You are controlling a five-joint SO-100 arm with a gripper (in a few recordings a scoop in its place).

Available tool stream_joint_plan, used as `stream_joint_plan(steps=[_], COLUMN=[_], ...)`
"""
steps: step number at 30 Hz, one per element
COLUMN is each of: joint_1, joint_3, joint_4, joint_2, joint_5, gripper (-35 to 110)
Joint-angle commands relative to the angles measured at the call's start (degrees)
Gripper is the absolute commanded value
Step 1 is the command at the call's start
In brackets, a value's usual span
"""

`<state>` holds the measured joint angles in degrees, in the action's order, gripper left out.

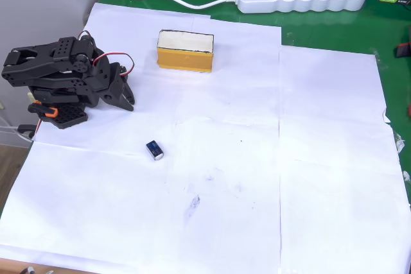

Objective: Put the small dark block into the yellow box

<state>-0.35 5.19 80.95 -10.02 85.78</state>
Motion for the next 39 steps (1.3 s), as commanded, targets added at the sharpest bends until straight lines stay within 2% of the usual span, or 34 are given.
stream_joint_plan(steps=[1,15,18,26,30,34,39], joint_1=[-0.5,-0.3,0.4,7.9,12.7,18.1,22.9], joint_3=[0.8,0.8,3.2,29.3,44.6,58.1,65.7], joint_4=[4.5,4.5,-0.1,-2.3,2.5,6.8,4.8], joint_2=[-0.8,-0.8,1.2,27.4,42.3,55.2,67.1], joint_5=[-0.4,-0.6,-4.5,-12.8,-12.8,-12.5,-11.2], gripper=[0,0,0,0,1,10,12])
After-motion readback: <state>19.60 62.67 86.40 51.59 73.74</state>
